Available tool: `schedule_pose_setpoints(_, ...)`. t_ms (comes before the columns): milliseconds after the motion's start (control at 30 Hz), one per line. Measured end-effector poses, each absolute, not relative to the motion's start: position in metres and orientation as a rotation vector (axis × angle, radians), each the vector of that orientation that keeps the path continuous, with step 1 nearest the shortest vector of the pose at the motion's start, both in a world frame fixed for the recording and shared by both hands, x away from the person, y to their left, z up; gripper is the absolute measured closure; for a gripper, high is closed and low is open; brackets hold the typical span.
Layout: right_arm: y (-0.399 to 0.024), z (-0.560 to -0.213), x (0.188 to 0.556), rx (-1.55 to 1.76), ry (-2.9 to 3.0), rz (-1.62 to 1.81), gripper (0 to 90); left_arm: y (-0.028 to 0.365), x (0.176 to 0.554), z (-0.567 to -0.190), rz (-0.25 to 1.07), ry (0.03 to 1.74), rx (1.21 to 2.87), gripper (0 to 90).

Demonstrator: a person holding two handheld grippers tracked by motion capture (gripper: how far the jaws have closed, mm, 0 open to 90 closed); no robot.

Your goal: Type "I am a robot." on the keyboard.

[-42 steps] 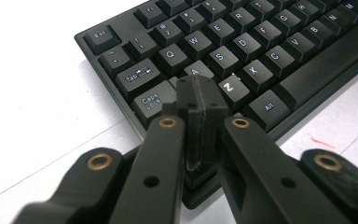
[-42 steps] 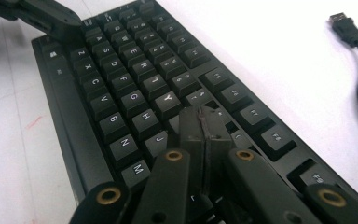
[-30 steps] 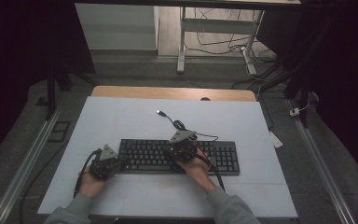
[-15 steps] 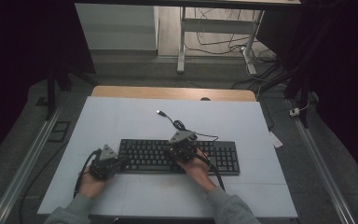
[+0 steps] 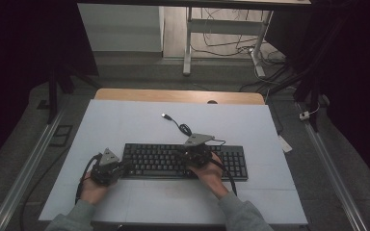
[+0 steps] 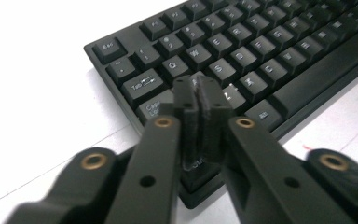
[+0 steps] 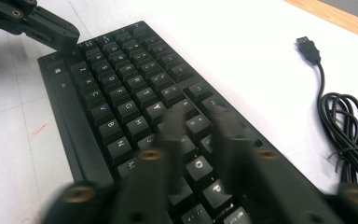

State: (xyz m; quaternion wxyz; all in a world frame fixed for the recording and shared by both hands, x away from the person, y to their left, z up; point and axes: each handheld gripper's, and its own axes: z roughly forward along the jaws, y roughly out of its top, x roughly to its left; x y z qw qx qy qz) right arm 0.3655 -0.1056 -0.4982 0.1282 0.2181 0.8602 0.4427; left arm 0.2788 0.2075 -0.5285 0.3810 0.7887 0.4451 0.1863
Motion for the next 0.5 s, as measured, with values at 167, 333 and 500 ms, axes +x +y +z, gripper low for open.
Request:
schedule_pose_setpoints(167,-0.116,-0.497,0.363,0.644,2.491,1.314,54.9,0.209,0.276,-0.524,0.476,1.14,1.952,57.7)
schedule_pose_setpoints(333,-0.128,-0.496,0.361,0.664,2.49,1.33,49.4,0.208,0.276,-0.522,0.457,1.165,1.942,38.2)
schedule_pose_setpoints(500,-0.138,-0.496,0.357,0.675,2.495,1.322,46.2,0.209,0.275,-0.52,0.439,1.164,1.937,32.3)
